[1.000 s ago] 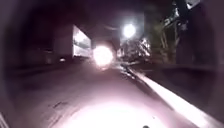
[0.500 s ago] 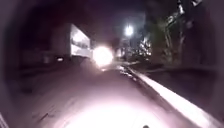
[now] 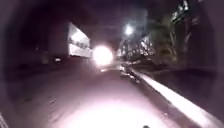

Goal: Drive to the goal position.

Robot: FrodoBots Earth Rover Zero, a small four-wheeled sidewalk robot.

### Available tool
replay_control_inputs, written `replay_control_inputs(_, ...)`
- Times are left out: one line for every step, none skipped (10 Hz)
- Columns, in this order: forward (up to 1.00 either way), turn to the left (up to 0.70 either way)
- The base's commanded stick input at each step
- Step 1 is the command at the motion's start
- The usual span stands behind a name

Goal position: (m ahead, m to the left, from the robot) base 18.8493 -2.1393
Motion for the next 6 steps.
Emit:
replay_control_inputs(0.7, 0.01)
replay_control_inputs(0.7, 0.01)
replay_control_inputs(0.7, 0.01)
replay_control_inputs(0.7, 0.01)
replay_control_inputs(0.7, 0.01)
replay_control_inputs(0.7, 0.01)
